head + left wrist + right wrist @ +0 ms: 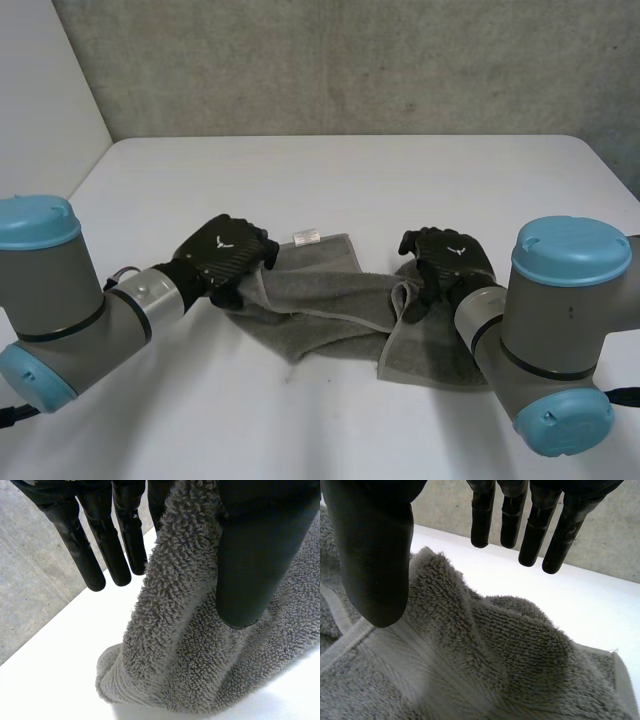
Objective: Fold the towel.
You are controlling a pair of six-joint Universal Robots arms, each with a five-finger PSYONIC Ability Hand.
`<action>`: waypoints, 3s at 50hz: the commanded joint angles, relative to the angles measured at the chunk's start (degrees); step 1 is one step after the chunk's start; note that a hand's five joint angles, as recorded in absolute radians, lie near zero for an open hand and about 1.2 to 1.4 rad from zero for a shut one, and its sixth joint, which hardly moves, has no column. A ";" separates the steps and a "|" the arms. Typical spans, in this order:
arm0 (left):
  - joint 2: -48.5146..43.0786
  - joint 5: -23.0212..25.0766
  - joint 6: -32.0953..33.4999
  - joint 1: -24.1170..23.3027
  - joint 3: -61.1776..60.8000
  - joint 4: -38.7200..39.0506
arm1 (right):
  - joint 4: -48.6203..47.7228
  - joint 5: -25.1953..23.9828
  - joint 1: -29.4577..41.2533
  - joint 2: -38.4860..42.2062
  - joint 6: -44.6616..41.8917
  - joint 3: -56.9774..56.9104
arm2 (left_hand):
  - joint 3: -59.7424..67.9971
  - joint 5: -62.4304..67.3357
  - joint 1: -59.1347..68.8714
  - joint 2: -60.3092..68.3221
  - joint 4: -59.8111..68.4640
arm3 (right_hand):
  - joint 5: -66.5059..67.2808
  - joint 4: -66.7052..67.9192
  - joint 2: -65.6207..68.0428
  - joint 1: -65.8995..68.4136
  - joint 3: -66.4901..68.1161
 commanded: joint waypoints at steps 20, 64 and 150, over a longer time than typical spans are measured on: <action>-0.25 0.30 -0.29 -0.09 -0.18 0.01 | 0.61 0.53 0.72 7.75 4.25 -5.02 | 25.44 25.52 25.35 25.45 25.42 | 21.70 19.80 19.54 19.63 19.76; 14.16 -18.60 -22.52 -1.85 -0.62 -16.52 | 47.37 -20.03 -13.61 -9.12 -56.92 -17.59 | 42.59 42.67 42.49 42.59 42.57 | 57.69 55.79 55.54 55.62 55.75; 5.90 -30.46 -34.83 -0.44 -2.02 3.52 | 6.07 -16.79 -11.68 4.77 -8.33 -6.96 | 42.59 42.67 42.49 42.59 42.57 | -12.31 -14.21 -14.46 -14.38 -14.25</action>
